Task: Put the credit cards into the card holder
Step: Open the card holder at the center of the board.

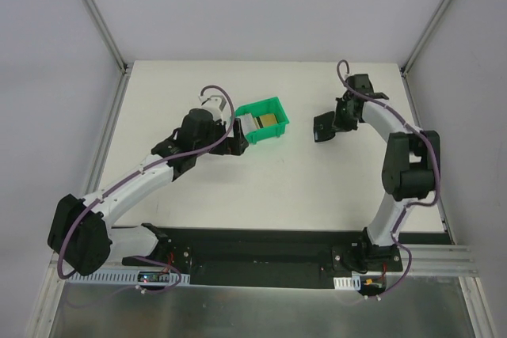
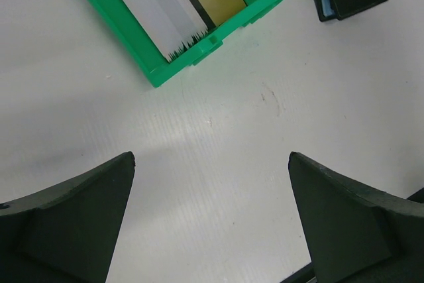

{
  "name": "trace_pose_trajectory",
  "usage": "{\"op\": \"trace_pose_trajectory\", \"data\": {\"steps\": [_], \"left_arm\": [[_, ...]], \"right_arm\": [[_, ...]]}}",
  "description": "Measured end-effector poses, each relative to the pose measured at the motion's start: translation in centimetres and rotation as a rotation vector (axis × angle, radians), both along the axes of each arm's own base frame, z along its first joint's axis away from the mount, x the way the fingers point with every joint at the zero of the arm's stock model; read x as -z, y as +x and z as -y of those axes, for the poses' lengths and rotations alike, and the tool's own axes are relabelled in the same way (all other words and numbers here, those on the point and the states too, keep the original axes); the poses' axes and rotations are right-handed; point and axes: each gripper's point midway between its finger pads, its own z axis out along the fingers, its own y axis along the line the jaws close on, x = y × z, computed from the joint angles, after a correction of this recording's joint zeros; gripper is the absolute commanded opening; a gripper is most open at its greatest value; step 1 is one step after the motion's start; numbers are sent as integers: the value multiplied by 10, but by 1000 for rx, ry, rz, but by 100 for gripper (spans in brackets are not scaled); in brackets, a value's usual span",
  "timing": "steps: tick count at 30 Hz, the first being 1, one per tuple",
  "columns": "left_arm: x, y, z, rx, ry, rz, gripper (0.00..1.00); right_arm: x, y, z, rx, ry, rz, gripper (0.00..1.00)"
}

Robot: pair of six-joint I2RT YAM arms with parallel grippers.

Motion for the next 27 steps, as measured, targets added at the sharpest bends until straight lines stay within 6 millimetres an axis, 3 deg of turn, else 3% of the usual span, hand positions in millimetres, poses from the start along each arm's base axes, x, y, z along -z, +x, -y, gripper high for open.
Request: {"op": "trace_pose_trajectory", "data": {"steps": [5,7,9,14,18,20,23,24,27], "left_arm": [[-3,5,-15,-78,14,5,99],[-1,8,-26,-124,19,-13,99],[4,12,-41,-178,18,-40,99],[19,17,-87,-338,0,-108,99],[27,10,-116,-427,-18,-142,99],[25,8,-122,-447,-24,-145,99],[22,5,-128,-466,-33,-144,99],[21,3,-130,-471,-34,-144,99],[21,0,-133,-479,-38,-145,99]], "right_arm": [[-51,-59,-24,-108,-280,110,1],[-60,-84,-36,-160,-369,132,1],[-58,-110,-45,-206,-455,130,1],[-32,-170,-57,-331,-667,64,1],[-31,-191,-87,-431,-784,115,2],[-31,-198,-108,-478,-817,139,15],[-26,-203,-141,-527,-833,170,22],[-25,-206,-148,-544,-830,176,34],[-17,-221,-174,-599,-751,175,45]]}}
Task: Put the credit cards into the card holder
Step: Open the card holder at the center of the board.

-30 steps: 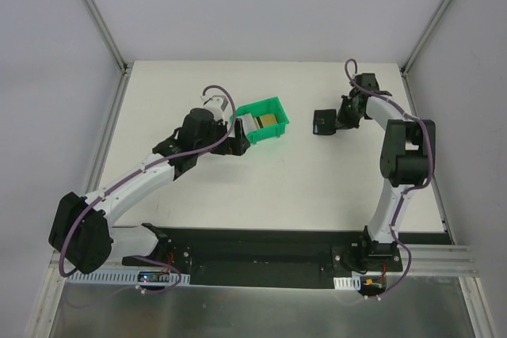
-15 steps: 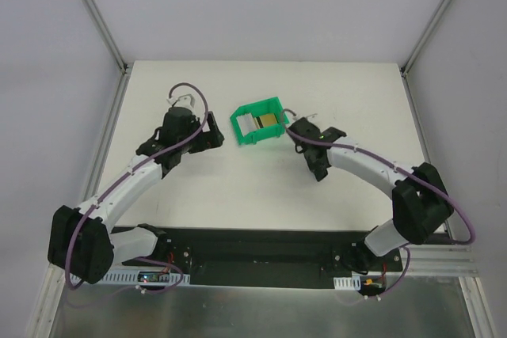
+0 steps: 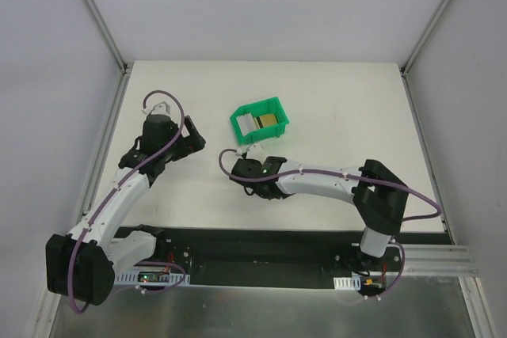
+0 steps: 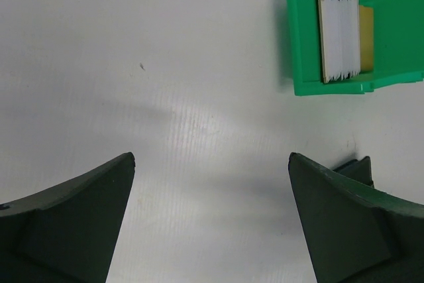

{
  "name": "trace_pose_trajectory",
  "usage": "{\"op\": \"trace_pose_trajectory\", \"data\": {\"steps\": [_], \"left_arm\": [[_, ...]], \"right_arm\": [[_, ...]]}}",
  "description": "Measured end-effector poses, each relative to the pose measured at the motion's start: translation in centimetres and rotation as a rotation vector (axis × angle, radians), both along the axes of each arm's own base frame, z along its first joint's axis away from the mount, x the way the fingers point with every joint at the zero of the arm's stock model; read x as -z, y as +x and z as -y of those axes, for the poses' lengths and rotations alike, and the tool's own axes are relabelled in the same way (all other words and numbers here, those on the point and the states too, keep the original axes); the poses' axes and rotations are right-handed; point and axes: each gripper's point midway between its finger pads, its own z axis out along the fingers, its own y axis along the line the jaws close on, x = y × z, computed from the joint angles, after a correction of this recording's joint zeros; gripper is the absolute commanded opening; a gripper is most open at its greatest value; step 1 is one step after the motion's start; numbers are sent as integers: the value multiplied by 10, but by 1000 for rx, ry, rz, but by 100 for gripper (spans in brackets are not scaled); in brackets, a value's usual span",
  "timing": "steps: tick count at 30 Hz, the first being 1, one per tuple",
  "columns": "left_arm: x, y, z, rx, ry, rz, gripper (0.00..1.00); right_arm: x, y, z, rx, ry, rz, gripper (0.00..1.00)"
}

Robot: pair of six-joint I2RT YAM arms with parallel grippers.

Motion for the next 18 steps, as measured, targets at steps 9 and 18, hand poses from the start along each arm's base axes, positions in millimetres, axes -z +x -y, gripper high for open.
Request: {"op": "trace_pose_trajectory", "data": {"steps": [9,18], "left_arm": [[18,-17,2,29,-11,-55,99],[38,-40,55,276,-102,-125,96]], "right_arm": [[-26,-20,-34,-56,375,-63,55],[18,-5,33,221,566,-148,56]]}}
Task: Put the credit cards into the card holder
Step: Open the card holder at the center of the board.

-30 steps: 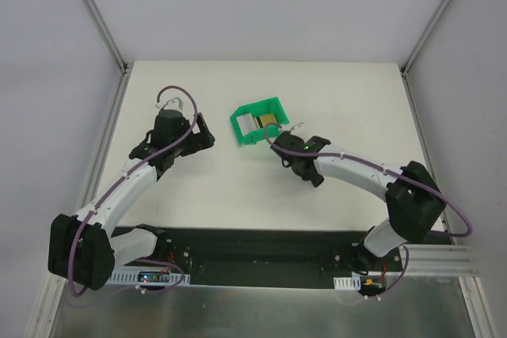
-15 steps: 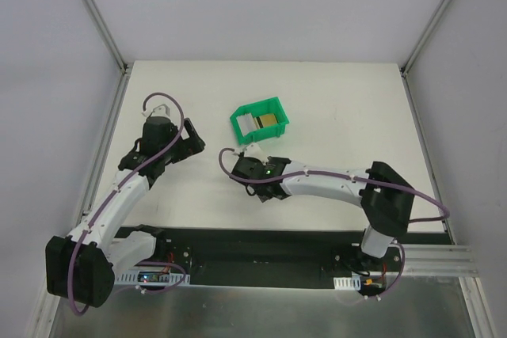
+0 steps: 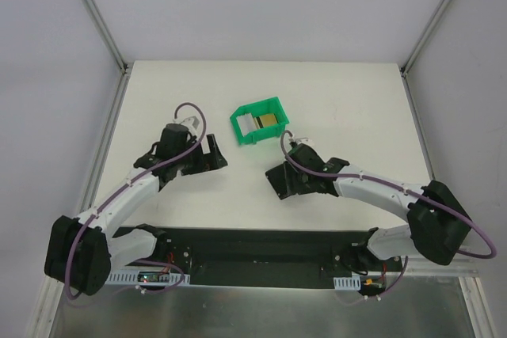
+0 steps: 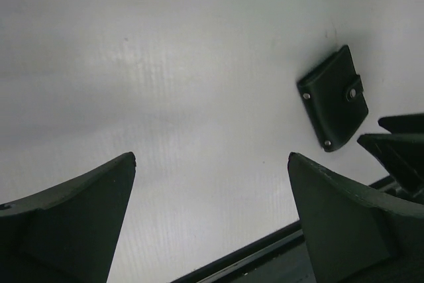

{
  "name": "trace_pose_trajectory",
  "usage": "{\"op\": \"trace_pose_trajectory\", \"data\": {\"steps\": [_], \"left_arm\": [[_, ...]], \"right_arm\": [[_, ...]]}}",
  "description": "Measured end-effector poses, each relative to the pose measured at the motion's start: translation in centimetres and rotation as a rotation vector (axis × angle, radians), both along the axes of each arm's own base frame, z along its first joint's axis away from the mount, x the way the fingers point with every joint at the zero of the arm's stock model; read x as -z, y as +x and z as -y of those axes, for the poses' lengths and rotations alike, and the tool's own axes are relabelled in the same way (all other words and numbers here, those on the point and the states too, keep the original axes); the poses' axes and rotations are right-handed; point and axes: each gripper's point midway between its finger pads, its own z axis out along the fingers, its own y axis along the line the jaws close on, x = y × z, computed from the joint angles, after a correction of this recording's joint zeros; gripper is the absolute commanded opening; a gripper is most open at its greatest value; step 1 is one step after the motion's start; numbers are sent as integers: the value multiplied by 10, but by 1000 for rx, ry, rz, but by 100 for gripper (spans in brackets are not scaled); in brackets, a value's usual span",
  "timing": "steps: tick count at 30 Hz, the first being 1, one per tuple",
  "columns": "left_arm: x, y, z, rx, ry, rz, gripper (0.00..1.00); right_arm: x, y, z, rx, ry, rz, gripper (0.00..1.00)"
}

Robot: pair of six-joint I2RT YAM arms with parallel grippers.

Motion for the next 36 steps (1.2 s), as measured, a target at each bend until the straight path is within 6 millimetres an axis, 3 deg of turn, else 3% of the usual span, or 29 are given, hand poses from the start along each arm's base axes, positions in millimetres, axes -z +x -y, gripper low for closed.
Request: {"op": "trace_pose_trajectory", "data": {"steps": [4,8,19,26,31,36], "left_arm": [[8,-15,37,138,-24,-21,95],[15,-21,53,177,-73,-25,93],[35,-28,63,173,-142,-57,91],[49,-31,63,150,-157,-79,88],[53,-30,65,157,-155,-82,87],[61,-28,69,192,-141,-98,84]], "right_arm": [[18,-1,15,46,47,-64,57],[21,5,11,55,126,-83,57],[30,1,-31,-30,296,-116,47],[28,-28,-82,-163,345,-137,48],[18,-34,-80,-159,355,-111,52],[-2,-11,-65,-65,402,-51,50]]}}
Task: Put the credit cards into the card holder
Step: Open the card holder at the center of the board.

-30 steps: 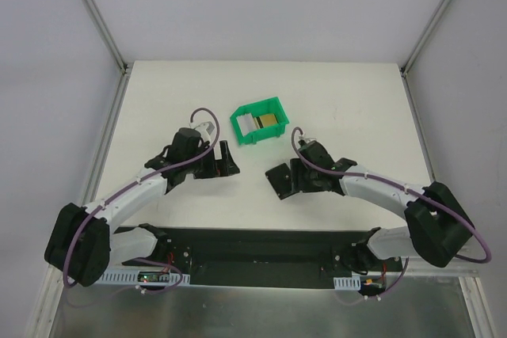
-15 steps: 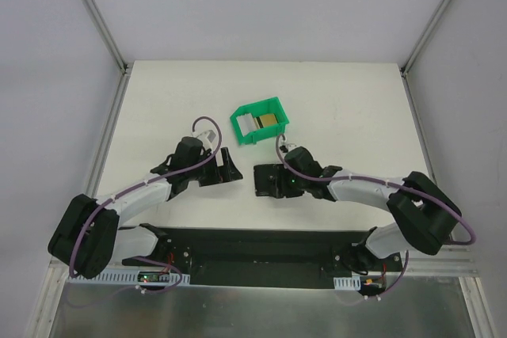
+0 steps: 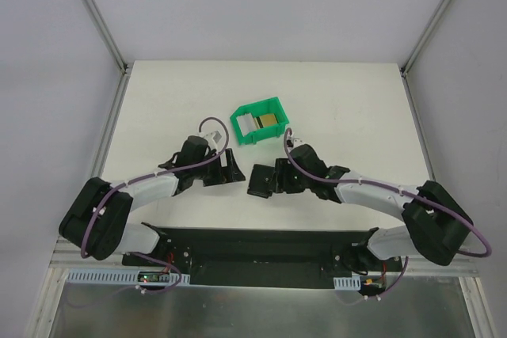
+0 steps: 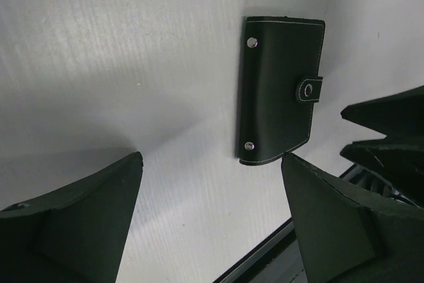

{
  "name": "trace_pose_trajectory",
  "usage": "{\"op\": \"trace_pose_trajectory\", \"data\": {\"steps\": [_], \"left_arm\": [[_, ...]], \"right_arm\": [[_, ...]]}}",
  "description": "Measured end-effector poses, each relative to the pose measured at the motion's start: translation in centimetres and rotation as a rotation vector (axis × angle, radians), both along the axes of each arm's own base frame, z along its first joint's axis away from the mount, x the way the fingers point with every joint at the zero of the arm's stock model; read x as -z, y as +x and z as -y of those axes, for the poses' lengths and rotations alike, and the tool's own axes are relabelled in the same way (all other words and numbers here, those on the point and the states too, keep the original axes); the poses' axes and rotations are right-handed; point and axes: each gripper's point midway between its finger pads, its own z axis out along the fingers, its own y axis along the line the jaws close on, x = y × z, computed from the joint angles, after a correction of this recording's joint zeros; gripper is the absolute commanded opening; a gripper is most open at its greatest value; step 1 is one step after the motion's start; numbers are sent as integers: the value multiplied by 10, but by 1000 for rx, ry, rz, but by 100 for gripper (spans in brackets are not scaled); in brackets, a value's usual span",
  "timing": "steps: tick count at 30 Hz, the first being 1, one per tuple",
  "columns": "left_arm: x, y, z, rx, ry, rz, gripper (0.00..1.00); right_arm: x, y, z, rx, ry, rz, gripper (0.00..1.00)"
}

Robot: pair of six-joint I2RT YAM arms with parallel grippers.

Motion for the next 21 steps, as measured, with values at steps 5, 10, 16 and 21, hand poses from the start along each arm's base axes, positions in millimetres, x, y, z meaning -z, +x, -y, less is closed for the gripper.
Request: {"op": "trace_pose_trajectory", "data": {"steps": [5,10,16,21], "left_arm": [[0,9,13,46,-29,-5,81],[0,16,28,93,-81,-2,78],[1,18,43,153,-154,1,72],[1,18,51,178,-208,5,66]], "right_arm": [[22,15,6,68,-35,-63,48],[30,22,-7,104,6,-103,46],[30,29,-24,117,75,-116,42],[32,33,-29,124,97,-120,38]]}}
